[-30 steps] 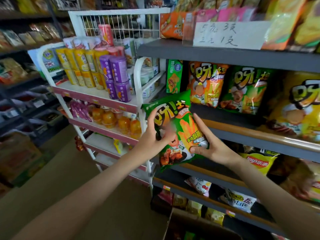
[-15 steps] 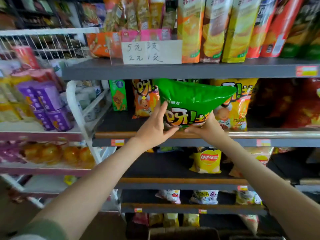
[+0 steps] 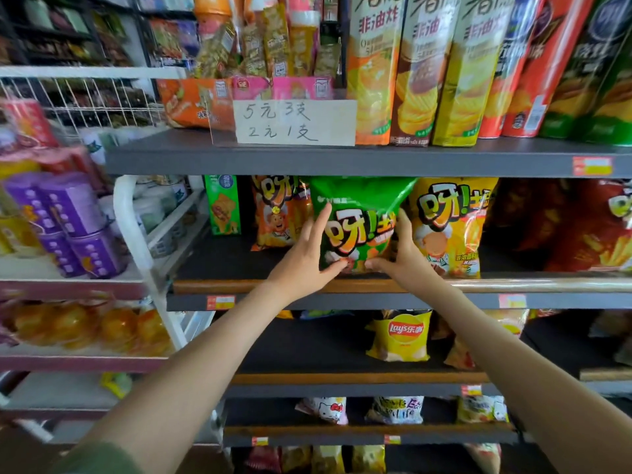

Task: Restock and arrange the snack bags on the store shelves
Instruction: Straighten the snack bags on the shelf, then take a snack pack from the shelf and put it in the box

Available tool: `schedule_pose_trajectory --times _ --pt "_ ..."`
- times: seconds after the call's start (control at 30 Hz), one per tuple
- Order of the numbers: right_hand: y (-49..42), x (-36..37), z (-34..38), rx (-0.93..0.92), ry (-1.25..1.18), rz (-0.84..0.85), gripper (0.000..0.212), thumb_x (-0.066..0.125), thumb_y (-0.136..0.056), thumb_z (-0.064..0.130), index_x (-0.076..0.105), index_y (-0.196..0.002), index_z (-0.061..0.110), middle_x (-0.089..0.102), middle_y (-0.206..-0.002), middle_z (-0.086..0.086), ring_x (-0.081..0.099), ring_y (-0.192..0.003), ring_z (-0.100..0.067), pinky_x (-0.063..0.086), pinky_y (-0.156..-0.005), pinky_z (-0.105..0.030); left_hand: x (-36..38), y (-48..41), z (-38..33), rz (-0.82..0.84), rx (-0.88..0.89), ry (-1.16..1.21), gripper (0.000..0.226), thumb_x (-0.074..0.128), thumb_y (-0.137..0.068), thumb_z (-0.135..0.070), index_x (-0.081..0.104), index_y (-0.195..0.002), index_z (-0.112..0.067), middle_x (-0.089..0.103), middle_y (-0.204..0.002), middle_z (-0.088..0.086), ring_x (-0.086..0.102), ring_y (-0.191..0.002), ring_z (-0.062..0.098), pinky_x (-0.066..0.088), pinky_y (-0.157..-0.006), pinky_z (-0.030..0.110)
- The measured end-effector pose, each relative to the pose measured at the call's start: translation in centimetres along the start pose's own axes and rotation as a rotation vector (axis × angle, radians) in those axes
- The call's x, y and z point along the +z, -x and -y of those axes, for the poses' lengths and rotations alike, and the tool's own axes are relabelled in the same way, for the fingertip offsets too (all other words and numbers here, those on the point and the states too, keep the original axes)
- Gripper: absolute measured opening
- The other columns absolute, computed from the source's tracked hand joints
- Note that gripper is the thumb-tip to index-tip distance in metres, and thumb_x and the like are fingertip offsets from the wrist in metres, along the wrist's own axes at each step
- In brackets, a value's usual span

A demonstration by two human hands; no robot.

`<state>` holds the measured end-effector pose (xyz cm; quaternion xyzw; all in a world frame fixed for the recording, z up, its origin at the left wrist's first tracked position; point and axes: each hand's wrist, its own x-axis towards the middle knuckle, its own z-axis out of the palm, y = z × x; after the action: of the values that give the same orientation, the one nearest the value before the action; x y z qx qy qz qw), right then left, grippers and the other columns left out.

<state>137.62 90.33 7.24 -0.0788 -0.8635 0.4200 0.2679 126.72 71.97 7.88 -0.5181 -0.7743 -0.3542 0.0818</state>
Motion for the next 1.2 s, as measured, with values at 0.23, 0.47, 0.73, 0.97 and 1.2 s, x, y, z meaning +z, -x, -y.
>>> schedule_pose_trajectory --times 0.23,0.47,0.73,0.97,1.2 --pt "-0.5 1.1 0.4 -0.261 0.361 -0.114 0.09 0.067 -0.088 0.018 0.003 -0.151 0.029 0.0 -0.159 -0.002 0.004 -0.147 -0.024 0.02 -0.115 -0.044 1.0 -3.1 -0.2 -0.01 -0.142 0.168 0.095 0.061 -0.092 -0.027 -0.016 -0.149 -0.034 0.015 -0.158 0.008 0.028 -0.141 0.018 0.026 -0.103 0.023" --pt "-0.2 2.1 -0.4 -0.267 0.644 -0.251 0.087 0.073 -0.082 0.031 0.019 -0.151 0.026 0.004 -0.158 -0.02 0.004 -0.143 -0.042 0.02 -0.109 -0.055 1.4 -3.1 -0.7 0.033 -0.087 0.302 0.093 0.063 -0.091 -0.021 -0.007 -0.151 -0.031 0.008 -0.159 -0.001 0.01 -0.124 -0.018 0.017 -0.101 0.01" --pt "-0.4 1.8 -0.7 -0.169 0.661 -0.203 0.083 0.066 -0.088 0.031 0.014 -0.152 0.027 -0.002 -0.159 -0.007 0.009 -0.144 -0.041 0.033 -0.105 -0.057 3.1 -4.4 -0.5 0.006 -0.091 0.18 0.089 0.054 -0.097 -0.016 -0.017 -0.146 -0.039 0.011 -0.159 0.009 0.033 -0.138 0.019 0.031 -0.106 0.027" --pt "0.6 1.7 -0.6 -0.185 0.735 -0.235 0.078 0.064 -0.09 0.028 0.016 -0.152 0.022 0.008 -0.159 -0.014 0.011 -0.144 -0.042 0.029 -0.107 -0.057 5.4 -2.6 -1.0 -0.242 -0.132 -0.293 0.074 0.051 -0.096 -0.034 0.005 -0.153 -0.022 0.017 -0.153 0.026 0.025 -0.139 0.042 0.034 -0.109 0.052" --pt "7.0 5.0 -2.9 -0.396 0.649 -0.26 0.059 0.055 -0.086 0.013 0.033 -0.141 0.012 0.039 -0.144 -0.017 0.034 -0.13 -0.032 0.035 -0.102 -0.048 8.9 6.2 -0.1 -0.22 0.001 -0.26 0.062 0.052 -0.093 -0.022 0.025 -0.148 -0.013 0.022 -0.154 0.018 0.021 -0.142 0.032 0.019 -0.115 0.049"
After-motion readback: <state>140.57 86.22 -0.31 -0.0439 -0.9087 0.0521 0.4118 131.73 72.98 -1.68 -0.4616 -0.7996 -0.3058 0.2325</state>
